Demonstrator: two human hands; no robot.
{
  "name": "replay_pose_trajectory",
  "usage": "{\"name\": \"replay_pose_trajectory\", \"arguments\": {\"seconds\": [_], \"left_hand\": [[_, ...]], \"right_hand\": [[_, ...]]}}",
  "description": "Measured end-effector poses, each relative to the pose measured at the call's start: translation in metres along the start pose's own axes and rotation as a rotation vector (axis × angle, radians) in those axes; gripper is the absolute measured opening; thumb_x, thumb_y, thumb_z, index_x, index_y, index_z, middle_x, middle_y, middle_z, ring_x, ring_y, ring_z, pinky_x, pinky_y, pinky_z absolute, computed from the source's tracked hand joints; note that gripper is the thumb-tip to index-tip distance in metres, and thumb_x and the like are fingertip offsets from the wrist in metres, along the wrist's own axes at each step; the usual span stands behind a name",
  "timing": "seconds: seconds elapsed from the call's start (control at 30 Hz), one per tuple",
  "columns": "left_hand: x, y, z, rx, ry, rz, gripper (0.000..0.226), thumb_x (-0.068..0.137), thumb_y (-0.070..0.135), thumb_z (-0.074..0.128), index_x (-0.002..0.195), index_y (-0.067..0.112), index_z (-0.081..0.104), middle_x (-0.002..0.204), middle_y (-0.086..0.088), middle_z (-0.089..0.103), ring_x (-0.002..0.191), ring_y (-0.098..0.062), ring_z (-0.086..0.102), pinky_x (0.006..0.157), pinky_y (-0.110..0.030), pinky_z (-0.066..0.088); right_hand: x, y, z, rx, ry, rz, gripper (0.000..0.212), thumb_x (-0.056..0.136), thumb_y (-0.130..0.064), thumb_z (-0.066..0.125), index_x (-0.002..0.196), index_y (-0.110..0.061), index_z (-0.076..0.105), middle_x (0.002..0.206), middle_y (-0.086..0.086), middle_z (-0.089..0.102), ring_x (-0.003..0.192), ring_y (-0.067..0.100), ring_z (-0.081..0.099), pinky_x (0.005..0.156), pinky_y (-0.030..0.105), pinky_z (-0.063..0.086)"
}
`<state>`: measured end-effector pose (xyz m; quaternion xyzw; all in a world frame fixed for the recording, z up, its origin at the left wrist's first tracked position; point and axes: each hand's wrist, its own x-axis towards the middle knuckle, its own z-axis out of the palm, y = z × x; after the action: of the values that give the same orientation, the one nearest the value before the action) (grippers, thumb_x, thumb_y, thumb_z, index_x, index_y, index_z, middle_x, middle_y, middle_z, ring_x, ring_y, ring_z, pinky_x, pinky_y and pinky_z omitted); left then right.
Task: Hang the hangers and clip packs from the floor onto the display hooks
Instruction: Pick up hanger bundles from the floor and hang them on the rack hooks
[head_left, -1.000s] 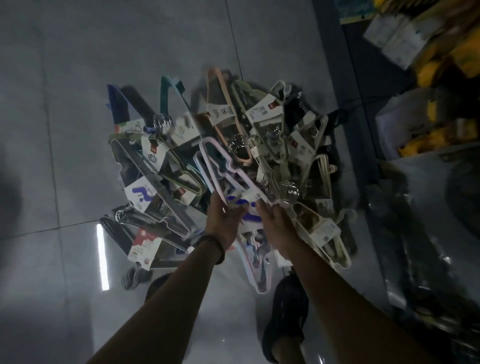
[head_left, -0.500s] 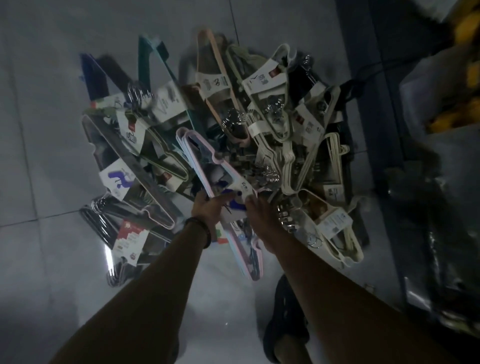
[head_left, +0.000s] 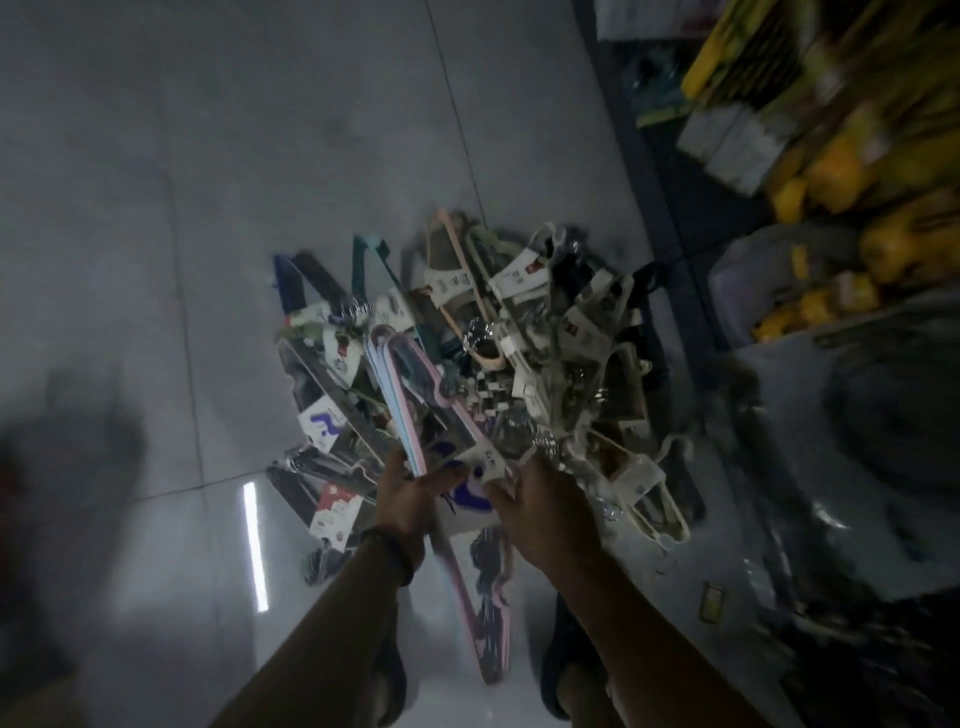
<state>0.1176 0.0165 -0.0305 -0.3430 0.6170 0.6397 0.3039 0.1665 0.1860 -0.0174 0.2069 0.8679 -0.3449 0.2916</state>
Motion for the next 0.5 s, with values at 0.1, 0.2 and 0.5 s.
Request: {"name": "replay_pose_trajectory", "arguments": {"seconds": [0.1, 0.2, 0.5], "left_hand": [[-0.081, 0.049, 0.014, 0.012, -0.009, 0.01, 0.063, 0.068, -0.002, 0.087, 0.122, 0.02, 0.064, 0.11, -0.012, 0.079, 0.096, -0.038, 0.076, 0.082, -0.057, 0.063], [-0.167, 0.097, 0.034, 0.072, -0.083, 0.102, 0.075, 0.063, 0.009, 0.09, 0.13, 0.021, 0.059, 0.117, -0.012, 0.075, 0.1, -0.034, 0.076, 0.083, -0.052, 0.064], [-0.41, 0.224, 0.122, 0.155, -0.308, 0.49, 0.072, 0.075, 0.016, 0.089, 0.135, 0.021, 0.051, 0.12, -0.011, 0.074, 0.108, -0.036, 0.073, 0.09, -0.058, 0.06]], "right_hand": [[-0.057, -0.039, -0.077, -0.051, 0.191, -0.083, 0.058, 0.099, -0.049, 0.061, 0.142, -0.015, 0.043, 0.121, 0.003, 0.067, 0.105, 0.016, 0.068, 0.078, 0.024, 0.053], [-0.111, -0.08, -0.16, -0.061, 0.314, -0.248, 0.061, 0.1, -0.052, 0.058, 0.149, -0.022, 0.038, 0.132, 0.006, 0.06, 0.117, 0.021, 0.063, 0.088, 0.03, 0.054], [-0.305, -0.157, -0.381, 0.03, 0.513, -0.525, 0.035, 0.107, -0.042, 0.051, 0.141, -0.036, 0.047, 0.125, -0.001, 0.071, 0.107, 0.021, 0.069, 0.083, 0.038, 0.058]]}}
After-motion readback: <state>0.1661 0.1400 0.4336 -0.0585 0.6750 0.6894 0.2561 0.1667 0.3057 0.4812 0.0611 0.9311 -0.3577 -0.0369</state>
